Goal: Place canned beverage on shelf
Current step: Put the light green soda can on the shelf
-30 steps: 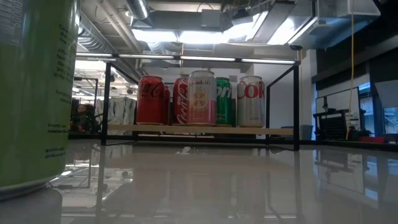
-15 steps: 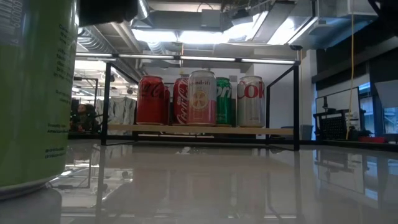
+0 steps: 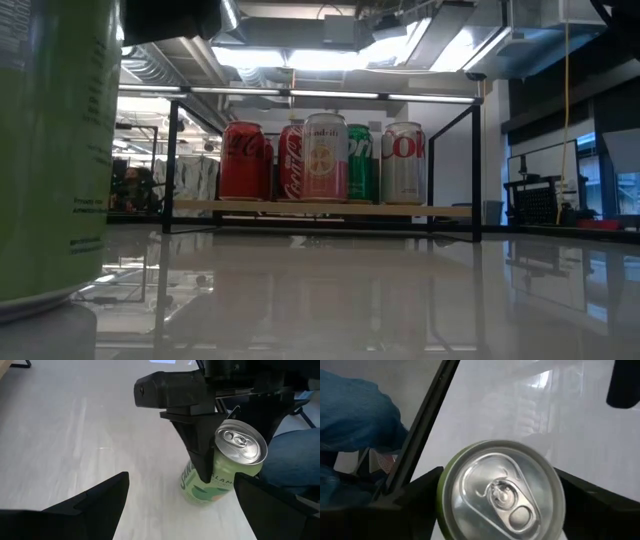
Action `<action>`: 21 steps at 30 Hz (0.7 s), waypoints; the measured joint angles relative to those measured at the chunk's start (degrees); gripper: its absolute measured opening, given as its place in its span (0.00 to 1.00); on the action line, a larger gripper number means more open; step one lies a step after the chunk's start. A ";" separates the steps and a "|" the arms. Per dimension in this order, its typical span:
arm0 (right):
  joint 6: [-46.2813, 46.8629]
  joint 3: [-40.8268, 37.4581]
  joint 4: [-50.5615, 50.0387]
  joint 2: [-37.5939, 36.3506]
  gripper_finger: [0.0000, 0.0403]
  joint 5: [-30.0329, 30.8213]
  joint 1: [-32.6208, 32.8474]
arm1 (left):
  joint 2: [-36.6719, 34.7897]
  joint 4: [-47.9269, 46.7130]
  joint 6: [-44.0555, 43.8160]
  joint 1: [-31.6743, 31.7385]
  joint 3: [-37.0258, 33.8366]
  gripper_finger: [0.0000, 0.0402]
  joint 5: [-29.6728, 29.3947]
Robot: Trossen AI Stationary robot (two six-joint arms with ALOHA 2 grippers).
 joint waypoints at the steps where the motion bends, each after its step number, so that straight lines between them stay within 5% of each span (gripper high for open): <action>1: 0.03 0.00 0.05 0.00 0.79 -0.05 -0.01 | 0.00 0.00 -0.01 0.00 0.00 0.87 0.00; 4: 0.03 0.02 0.05 0.00 0.72 -0.07 -0.02 | 0.00 0.00 0.01 0.00 0.00 0.87 0.00; 21: 0.12 -0.02 -8.84 -3.57 0.73 -4.42 -2.29 | 0.00 -0.02 0.01 0.00 0.00 0.87 -0.42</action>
